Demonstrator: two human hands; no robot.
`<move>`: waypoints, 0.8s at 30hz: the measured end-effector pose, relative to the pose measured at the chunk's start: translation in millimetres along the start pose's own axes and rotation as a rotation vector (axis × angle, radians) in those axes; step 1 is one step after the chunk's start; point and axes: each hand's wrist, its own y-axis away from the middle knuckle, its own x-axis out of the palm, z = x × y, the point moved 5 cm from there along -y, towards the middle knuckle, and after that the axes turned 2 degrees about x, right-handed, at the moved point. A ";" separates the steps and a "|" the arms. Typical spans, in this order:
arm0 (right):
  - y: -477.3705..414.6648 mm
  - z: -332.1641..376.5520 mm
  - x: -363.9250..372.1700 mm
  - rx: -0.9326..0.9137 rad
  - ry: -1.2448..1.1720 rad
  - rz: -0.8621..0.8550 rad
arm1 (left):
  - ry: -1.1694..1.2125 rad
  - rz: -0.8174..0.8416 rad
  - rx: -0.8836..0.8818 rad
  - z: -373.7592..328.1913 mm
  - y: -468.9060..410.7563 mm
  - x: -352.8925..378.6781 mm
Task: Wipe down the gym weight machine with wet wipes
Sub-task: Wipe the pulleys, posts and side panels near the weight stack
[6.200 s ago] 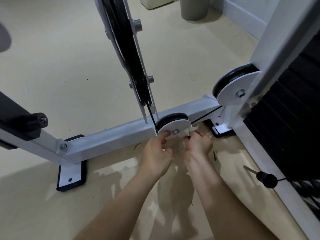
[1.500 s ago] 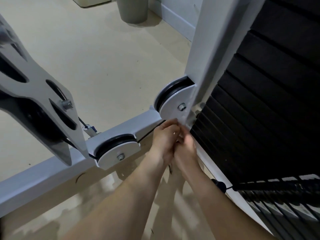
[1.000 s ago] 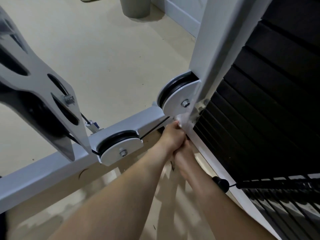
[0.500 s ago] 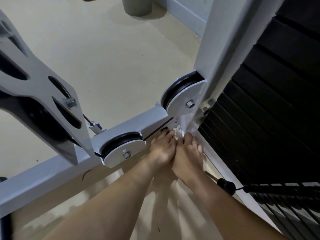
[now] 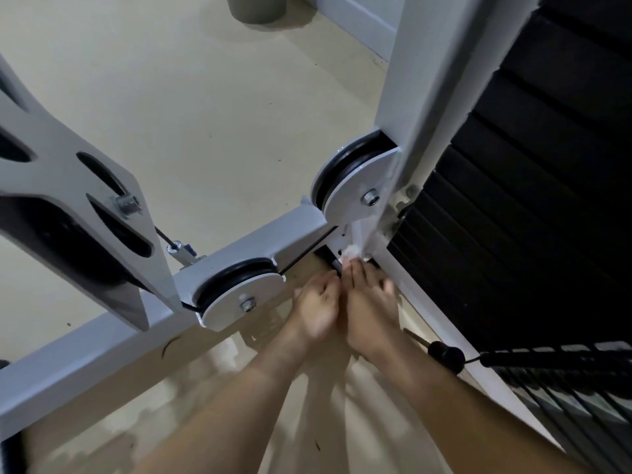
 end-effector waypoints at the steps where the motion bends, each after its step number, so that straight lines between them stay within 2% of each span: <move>1: 7.5 -3.2 4.6 0.025 -0.018 -0.014 | 0.008 0.002 0.016 -1.0 1.1 1.5; 4: -0.5 1.1 10.5 0.090 -0.152 -0.053 | 0.039 0.017 0.048 -4.9 7.4 5.6; 8: 4.6 8.2 8.5 0.212 -0.334 0.021 | 0.102 0.037 -0.082 1.7 15.8 2.3; 11: 5.0 6.4 -3.3 0.234 -0.291 -0.026 | 0.119 0.019 -0.071 -4.0 14.4 -1.0; 15: -5.7 5.3 -4.2 0.231 -0.384 -0.069 | 0.056 0.033 -0.060 -9.1 17.1 -0.8; 17: -0.9 0.6 1.0 0.206 -0.600 -0.154 | 0.044 0.060 -0.049 -9.4 16.9 -0.4; 19: 6.9 -4.7 2.3 0.270 -0.832 -0.217 | 0.079 0.061 -0.030 -12.0 11.8 -2.0; 22: 8.9 -13.3 2.7 0.382 -1.029 -0.113 | 0.194 0.041 -0.073 -13.1 5.0 -5.3; 24: 9.8 -18.6 1.3 0.393 -1.048 -0.135 | 0.225 0.097 -0.086 -15.3 2.2 0.3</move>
